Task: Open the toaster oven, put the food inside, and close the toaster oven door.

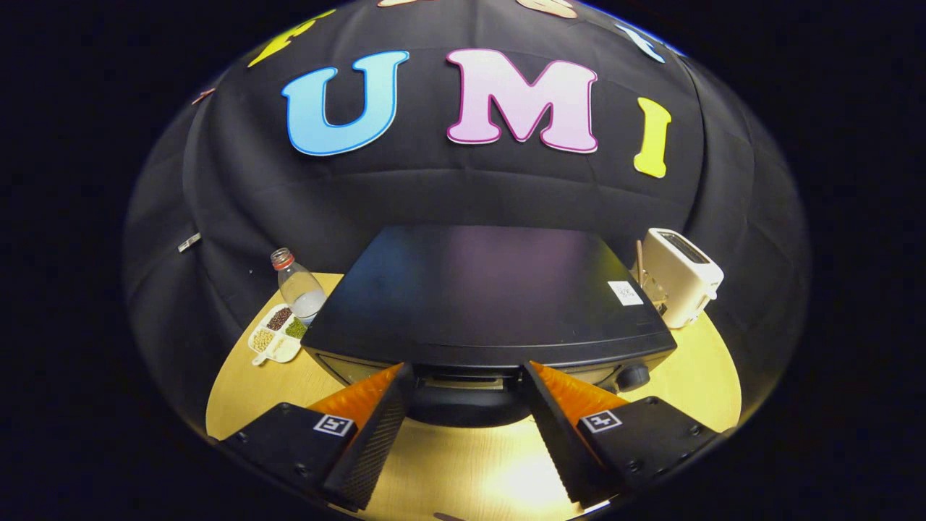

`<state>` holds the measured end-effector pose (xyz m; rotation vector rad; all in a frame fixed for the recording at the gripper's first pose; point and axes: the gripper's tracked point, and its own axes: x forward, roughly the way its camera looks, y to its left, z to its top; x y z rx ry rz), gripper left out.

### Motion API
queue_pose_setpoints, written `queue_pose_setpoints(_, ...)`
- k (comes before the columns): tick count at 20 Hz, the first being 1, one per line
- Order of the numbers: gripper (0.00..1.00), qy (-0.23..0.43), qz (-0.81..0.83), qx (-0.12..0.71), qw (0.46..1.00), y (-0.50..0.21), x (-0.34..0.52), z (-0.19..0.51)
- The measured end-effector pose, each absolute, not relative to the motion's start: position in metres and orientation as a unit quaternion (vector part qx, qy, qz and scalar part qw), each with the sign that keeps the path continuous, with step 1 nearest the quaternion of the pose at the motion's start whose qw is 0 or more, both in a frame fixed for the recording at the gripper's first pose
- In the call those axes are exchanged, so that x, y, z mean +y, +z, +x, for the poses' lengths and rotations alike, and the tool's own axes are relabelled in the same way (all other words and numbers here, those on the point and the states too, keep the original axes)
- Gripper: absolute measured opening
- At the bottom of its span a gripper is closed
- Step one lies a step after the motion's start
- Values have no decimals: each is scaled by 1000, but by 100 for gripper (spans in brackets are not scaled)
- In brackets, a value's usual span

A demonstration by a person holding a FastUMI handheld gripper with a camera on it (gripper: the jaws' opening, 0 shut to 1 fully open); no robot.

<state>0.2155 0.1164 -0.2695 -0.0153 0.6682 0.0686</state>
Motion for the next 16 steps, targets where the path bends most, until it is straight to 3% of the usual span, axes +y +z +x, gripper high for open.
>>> queue_pose_setpoints(8,98,42,-5,361,932,-283,113,170)
queue_pose_setpoints(16,99,61,-49,442,894,-346,109,88)
